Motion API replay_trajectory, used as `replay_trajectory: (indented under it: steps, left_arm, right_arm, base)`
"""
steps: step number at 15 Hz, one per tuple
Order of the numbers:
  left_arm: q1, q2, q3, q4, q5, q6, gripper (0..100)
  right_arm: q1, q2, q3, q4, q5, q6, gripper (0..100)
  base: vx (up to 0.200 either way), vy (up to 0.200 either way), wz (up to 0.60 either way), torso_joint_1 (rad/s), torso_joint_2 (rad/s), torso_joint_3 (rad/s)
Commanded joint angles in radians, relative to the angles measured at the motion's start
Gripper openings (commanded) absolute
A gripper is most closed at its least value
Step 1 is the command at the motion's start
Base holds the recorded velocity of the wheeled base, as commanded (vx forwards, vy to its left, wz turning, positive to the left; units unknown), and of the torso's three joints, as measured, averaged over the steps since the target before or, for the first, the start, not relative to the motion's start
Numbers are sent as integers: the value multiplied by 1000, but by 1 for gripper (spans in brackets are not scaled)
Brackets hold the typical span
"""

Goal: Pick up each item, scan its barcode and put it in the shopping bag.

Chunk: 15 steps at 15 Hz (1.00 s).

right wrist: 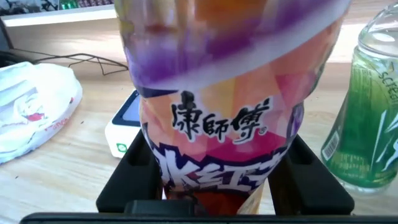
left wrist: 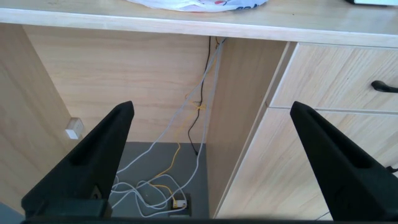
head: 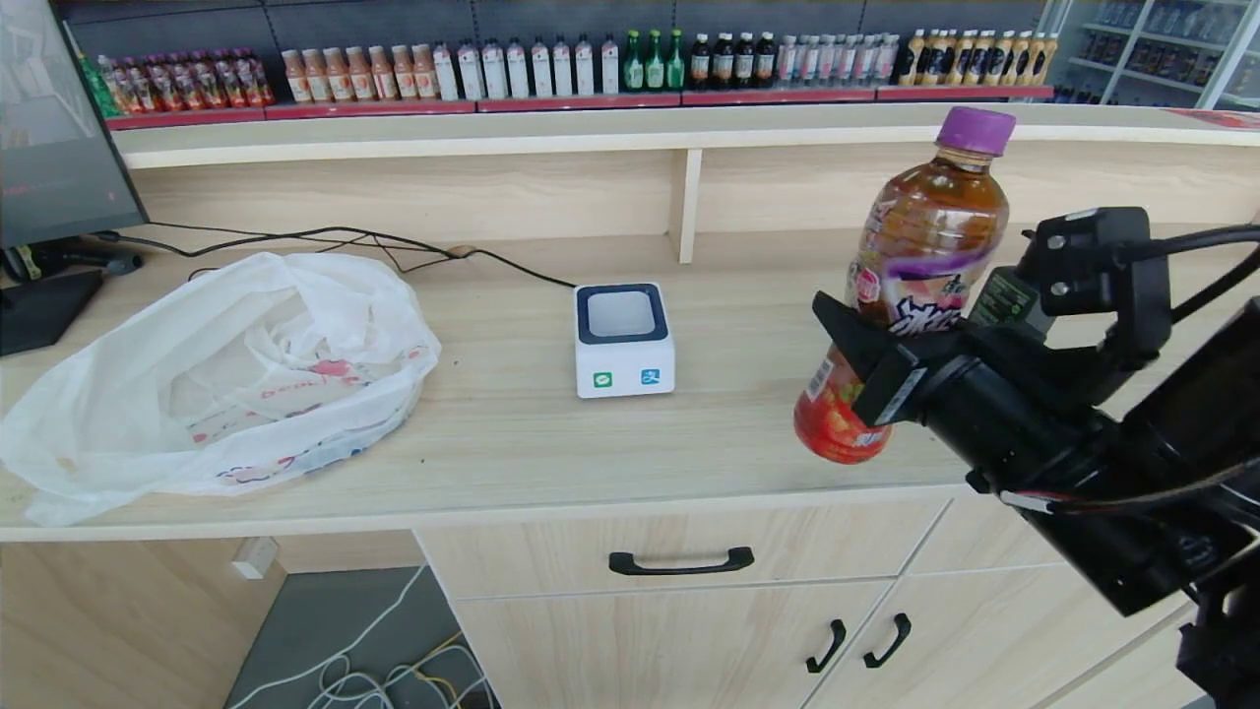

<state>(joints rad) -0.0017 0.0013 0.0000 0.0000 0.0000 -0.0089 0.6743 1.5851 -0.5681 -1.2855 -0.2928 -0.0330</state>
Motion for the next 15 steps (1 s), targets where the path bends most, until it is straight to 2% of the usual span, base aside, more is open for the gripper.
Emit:
replay_trajectory:
  steps: [1,4,8,10,12,15]
  left_arm:
    - [0,0,0,0,0,0,100]
    - [0,0,0,0,0,0,100]
    - [0,0,0,0,0,0,100]
    - [0,0,0,0,0,0,100]
    - [0,0,0,0,0,0,100]
    - [0,0,0,0,0,0,100]
  right_arm:
    - [1,-105,85,-1,18,2,0]
    - [31,-134,96,-1,29,19,0]
    - [76,-148,114,-1,126,68,0]
    - [74,-151,122,-1,181,81,0]
    - [74,-148,119,0,279,120,0]
    - [71,-122,120,0,388,222,0]
  base:
    - [0,0,0,0,0,0]
    - [0,0,0,0,0,0]
    - [0,0,0,0,0,0]
    - [0,0,0,0,0,0]
    - [0,0,0,0,0,0]
    - [0,0,0,0,0,0]
